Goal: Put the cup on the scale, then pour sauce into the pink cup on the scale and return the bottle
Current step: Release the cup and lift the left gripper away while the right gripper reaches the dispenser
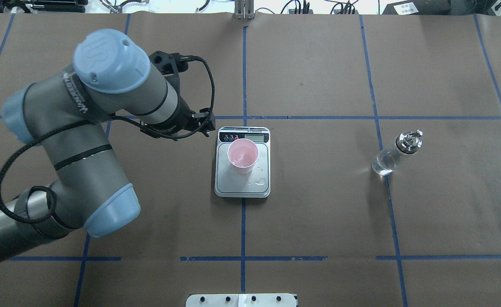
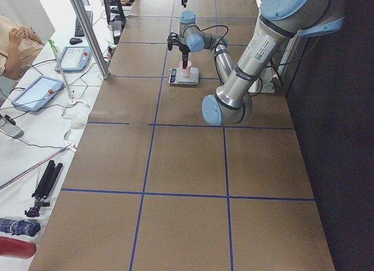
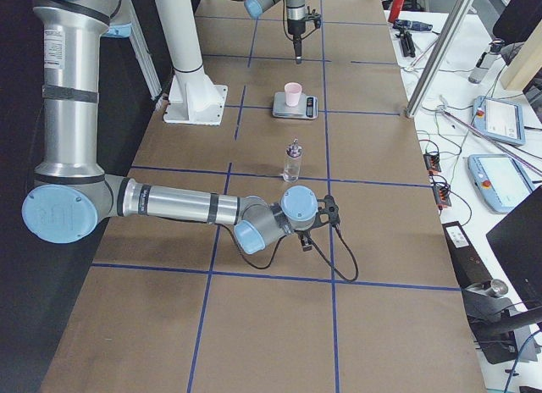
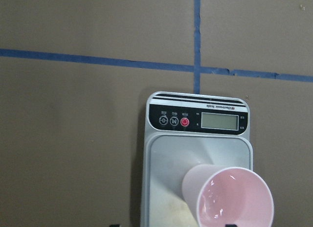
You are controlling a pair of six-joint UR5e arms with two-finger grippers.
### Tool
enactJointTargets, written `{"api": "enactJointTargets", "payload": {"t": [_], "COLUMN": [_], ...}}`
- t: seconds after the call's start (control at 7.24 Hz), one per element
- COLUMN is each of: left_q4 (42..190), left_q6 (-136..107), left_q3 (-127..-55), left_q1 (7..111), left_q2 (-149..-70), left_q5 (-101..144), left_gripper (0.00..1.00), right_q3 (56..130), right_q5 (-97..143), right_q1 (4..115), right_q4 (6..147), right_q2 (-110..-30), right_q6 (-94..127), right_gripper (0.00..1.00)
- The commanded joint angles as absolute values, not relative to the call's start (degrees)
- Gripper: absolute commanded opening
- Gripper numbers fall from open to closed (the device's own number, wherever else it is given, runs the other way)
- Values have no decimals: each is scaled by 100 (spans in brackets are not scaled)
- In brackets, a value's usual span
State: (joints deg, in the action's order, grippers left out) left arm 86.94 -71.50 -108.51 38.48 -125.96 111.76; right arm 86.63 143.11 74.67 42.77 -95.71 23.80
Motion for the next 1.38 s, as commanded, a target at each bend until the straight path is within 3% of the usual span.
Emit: {"api": "enactJointTargets", "payload": {"t": [0.0,0.28,0.55,0.97,1.24], "left_q4": [8693,8719,8736,8806,8921], "left_q6": [-6597,-6208,-6056,-5898,-5898], "left_q3": [-11039,-11030,-10934,-10899,-10864], "left_q1": [4279,4525,4597,4623,4632], "left_q2": [-12148,-11788,-11742,-11742,-11742], "left_q5": [11153,11153,11084,10749,10749], "left_gripper": [77,77,77,80,80], "right_q3": [8701,9382,9885,11315,11487], "right_q5": [13101,11775,11192,8928,7515], "right_q1": [6054,4578,3958,3000,2308], "right_q4": [1706,1459,1494,3226,3507], "right_q2": [-9861,-9940,-9967,-10239,-10642], "right_q6": [4700,5332,5877,5906,5906], "right_gripper": [100,100,100,100,100]}}
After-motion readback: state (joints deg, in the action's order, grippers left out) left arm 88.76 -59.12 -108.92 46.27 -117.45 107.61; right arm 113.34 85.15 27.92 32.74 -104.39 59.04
